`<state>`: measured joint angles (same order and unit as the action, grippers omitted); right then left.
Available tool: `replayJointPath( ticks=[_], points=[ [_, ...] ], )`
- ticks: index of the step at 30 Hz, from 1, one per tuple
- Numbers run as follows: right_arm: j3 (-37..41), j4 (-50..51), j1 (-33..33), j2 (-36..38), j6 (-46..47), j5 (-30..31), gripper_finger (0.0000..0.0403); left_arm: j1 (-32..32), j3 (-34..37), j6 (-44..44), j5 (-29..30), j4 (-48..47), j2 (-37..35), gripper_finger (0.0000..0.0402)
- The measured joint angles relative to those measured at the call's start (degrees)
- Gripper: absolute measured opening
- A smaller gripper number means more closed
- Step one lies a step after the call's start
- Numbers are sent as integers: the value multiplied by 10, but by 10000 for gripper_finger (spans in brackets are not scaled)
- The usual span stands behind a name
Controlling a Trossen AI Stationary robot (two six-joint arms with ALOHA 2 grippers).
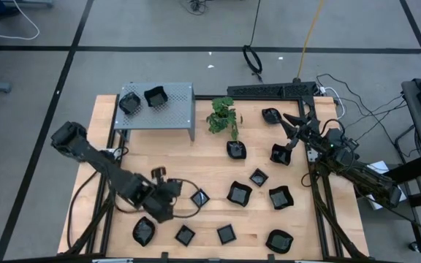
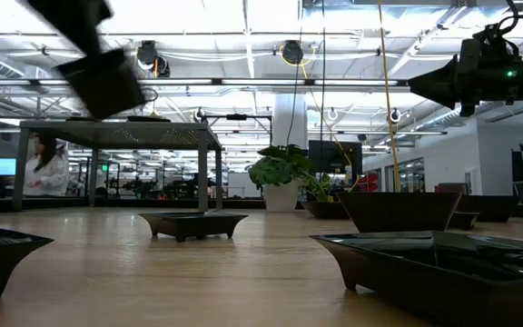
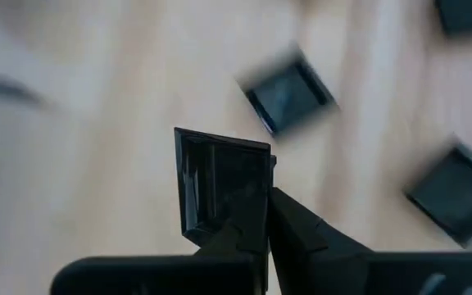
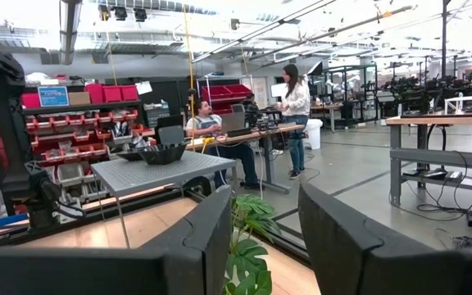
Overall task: Pick & Place Mini shaped plates
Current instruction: Put the black square plate on the shelf
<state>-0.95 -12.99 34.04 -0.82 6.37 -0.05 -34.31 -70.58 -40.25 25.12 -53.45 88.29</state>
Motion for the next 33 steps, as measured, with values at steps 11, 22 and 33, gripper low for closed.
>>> replayJointPath(
  ticks=[11,22,33],
  points=[
    [0,0,0,0,0,0,130,125,-5,372,306,76,-61,11],
    [0,0,0,0,0,0,130,399,-4,532,157,86,-54,7],
    [0,0,0,0,0,0,130,547,-4,601,51,136,-27,4]
  ],
)
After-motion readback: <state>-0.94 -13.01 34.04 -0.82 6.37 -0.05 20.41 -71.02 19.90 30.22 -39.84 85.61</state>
